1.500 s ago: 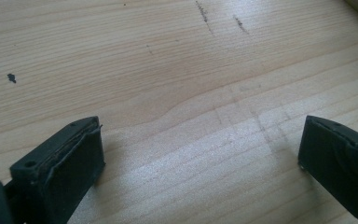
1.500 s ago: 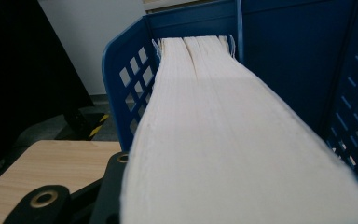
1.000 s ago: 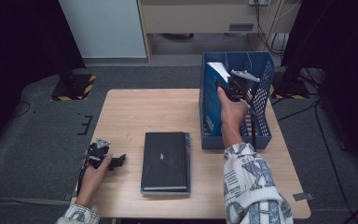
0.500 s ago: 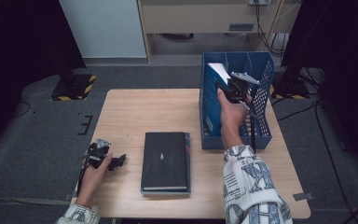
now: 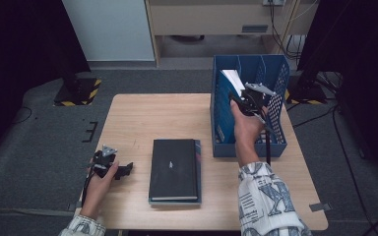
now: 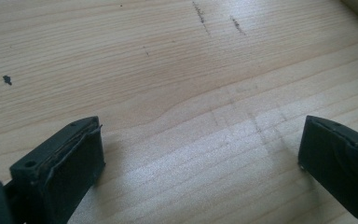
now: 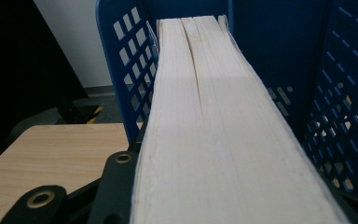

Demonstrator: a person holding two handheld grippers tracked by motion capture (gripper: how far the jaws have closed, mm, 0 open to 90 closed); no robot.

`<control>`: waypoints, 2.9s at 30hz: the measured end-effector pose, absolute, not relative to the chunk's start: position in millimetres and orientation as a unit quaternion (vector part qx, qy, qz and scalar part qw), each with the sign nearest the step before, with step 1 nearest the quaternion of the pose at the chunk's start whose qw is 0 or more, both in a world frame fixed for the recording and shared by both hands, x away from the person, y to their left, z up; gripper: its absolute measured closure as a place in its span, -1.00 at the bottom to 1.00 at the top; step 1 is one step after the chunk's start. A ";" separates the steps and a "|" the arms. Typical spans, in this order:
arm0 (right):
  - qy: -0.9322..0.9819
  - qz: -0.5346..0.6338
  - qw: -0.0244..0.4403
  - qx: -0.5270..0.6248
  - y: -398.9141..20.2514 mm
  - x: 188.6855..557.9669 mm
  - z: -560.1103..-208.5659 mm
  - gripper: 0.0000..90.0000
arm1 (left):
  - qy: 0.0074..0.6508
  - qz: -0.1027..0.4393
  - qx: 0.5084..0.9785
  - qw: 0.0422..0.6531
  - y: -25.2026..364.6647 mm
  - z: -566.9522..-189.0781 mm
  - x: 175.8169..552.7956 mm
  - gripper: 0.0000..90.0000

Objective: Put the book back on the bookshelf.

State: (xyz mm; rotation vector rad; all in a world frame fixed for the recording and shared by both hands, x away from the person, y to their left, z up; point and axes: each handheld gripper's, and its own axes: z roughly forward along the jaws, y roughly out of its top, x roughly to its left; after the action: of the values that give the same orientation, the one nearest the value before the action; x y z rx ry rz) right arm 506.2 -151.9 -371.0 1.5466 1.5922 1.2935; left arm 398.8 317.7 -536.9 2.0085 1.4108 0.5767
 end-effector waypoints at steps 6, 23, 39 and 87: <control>0.598 0.481 0.286 0.574 -151.0 498.6 -373.8 0.30 | 0.533 0.218 0.758 0.305 317.5 -536.9 398.8 -1.00; 0.601 0.488 0.284 0.565 -151.4 488.0 -378.7 0.23 | 0.532 0.218 0.759 0.306 317.2 -536.9 398.8 -1.00; 0.615 0.478 0.297 0.552 -148.6 494.6 -357.4 0.18 | 0.531 0.217 0.760 0.306 317.0 -536.9 398.8 -1.00; 0.654 0.428 0.277 0.559 -137.9 501.9 -352.7 0.33 | 0.527 0.216 0.763 0.307 315.4 -536.9 399.0 -1.00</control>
State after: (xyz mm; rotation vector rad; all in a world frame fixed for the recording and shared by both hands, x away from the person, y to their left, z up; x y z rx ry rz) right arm 501.9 -137.9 -352.7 1.5015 1.7559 1.1504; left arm 399.0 315.4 -536.9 2.0181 1.3942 0.5707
